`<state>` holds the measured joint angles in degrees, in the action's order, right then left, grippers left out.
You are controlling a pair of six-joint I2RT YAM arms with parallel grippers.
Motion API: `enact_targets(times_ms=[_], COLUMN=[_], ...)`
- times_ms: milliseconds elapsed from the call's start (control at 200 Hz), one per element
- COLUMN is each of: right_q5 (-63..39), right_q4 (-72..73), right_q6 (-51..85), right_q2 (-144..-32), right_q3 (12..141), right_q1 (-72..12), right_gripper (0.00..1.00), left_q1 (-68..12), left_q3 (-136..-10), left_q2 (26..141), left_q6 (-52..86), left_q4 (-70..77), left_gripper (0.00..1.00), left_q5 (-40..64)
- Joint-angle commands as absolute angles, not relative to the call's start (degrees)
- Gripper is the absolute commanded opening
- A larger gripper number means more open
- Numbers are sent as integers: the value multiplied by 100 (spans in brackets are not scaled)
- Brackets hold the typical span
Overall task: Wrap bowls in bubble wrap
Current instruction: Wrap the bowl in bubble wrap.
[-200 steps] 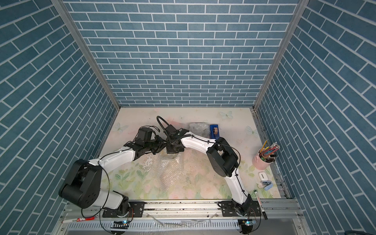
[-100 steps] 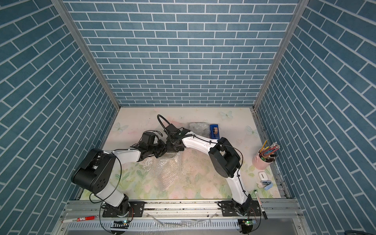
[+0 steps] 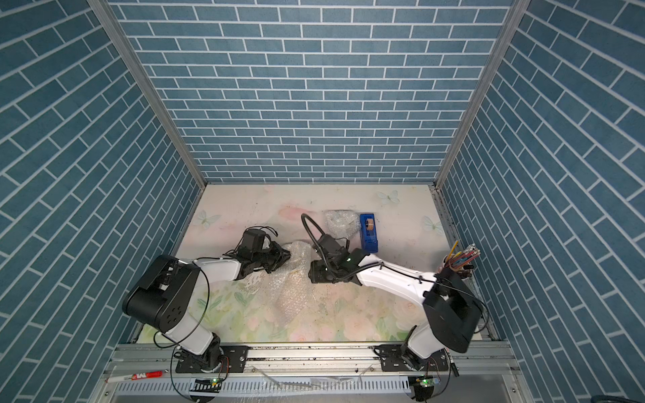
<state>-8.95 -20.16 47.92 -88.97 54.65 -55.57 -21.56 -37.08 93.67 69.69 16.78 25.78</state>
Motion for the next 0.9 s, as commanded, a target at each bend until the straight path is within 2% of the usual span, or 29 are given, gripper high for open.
enact_targets(times_ms=[0, 190, 340, 545, 775, 820, 895], right_q5=[-1487, -1266, -1363, -1691, -1974, -1969, -2013], right_q4=[-1493, -2007, -2345, -3146, -3750, -3910, -4098], right_q6=[5232, 4577, 4149, 3779, 3674, 3665, 3721], right_q2=[-9092, -9281, -9342, -10045, -10398, -10485, -10637], right_q3=[5443, 6205, 6495, 7335, 7764, 7885, 8002], right_q1=[-5892, -6622, -6882, -7400, -7471, -7474, -7459], right_gripper=[50, 54, 62, 63, 64, 60, 47], left_q1=[-2154, -2159, -2158, -2160, -2157, -2154, -2157], left_q3=[-3483, -3411, -3382, -3375, -3374, -3386, -3419], left_q2=[9461, 9506, 9508, 9457, 9518, 9519, 9512], left_q6=[6943, 6982, 7022, 7004, 7040, 7029, 7014], left_q4=[1125, 1199, 1283, 1249, 1299, 1280, 1266], left_gripper=[18, 18, 18, 18, 17, 18, 17], left_q5=[2472, 2434, 2435, 2408, 2413, 2419, 2411])
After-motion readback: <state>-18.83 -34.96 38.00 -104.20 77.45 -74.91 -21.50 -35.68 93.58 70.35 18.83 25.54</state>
